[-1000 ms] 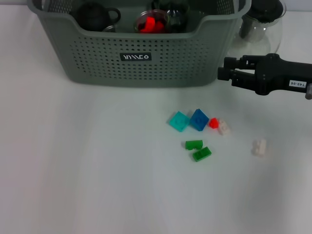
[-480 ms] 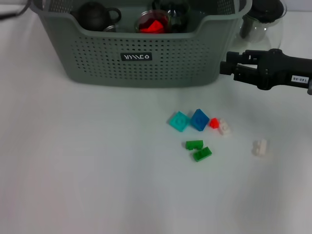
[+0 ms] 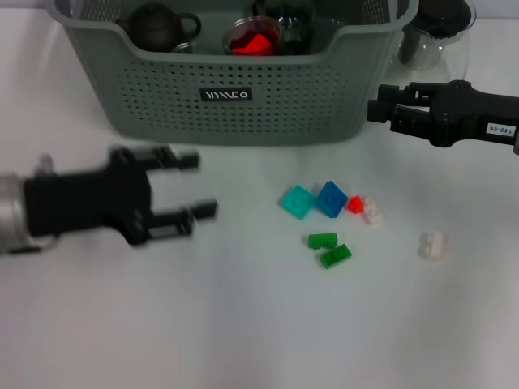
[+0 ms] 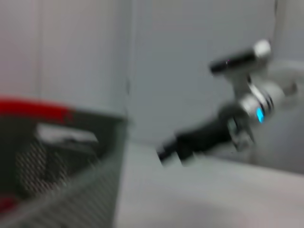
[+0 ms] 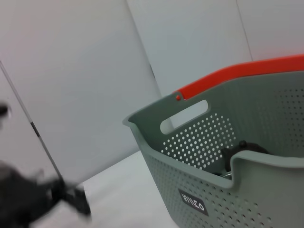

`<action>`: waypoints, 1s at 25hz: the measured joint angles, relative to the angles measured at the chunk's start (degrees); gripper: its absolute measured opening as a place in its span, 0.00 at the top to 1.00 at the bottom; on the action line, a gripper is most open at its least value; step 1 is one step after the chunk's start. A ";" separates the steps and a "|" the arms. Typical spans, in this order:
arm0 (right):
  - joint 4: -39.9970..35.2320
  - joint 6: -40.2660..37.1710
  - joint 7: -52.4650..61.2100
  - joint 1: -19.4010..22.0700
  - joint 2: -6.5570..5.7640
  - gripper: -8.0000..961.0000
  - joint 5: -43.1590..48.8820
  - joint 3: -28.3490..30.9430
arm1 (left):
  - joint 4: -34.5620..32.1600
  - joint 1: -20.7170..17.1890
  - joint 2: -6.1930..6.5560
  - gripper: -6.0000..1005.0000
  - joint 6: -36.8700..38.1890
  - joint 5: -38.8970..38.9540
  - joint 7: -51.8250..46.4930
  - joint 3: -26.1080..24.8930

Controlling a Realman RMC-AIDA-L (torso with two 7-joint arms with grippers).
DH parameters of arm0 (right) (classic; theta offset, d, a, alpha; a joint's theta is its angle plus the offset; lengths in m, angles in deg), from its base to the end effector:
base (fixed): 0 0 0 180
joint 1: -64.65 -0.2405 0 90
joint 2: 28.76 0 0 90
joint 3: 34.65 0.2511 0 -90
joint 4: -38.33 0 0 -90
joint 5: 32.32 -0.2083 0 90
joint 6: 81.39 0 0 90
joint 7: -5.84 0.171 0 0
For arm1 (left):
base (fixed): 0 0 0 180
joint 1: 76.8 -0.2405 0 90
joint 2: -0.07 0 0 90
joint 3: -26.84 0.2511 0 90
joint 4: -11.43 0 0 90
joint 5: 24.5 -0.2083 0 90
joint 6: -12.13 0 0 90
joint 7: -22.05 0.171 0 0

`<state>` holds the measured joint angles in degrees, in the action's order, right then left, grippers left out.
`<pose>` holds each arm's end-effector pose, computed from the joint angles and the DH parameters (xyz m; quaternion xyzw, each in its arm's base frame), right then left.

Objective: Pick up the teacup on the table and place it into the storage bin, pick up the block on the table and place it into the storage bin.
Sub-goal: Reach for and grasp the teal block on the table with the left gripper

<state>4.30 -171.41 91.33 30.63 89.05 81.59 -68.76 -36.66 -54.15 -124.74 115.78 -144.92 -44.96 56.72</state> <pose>0.2331 0.3535 -0.0095 -0.9116 0.2677 0.2870 0.1224 -0.2555 0.2784 -0.0123 -0.9456 -0.1275 -0.2690 0.1312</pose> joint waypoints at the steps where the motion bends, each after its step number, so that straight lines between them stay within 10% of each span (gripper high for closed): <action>1: -0.03 -0.05 0.01 0.00 -0.06 0.55 0.00 0.02 | 2.12 0.40 0.01 0.39 -1.22 -1.28 1.37 0.07; 12: -0.06 -0.25 1.39 0.04 -0.41 0.55 0.00 0.02 | 29.89 8.21 -0.01 0.48 -27.46 3.00 23.28 1.87; 25: 0.08 -0.24 1.52 -0.25 -0.33 0.55 0.00 -0.27 | 45.31 11.89 0.01 0.33 -37.43 12.49 41.52 1.81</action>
<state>4.38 -171.65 92.85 30.39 88.72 81.59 -69.04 8.65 -42.26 -124.73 78.35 -132.43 -3.44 58.53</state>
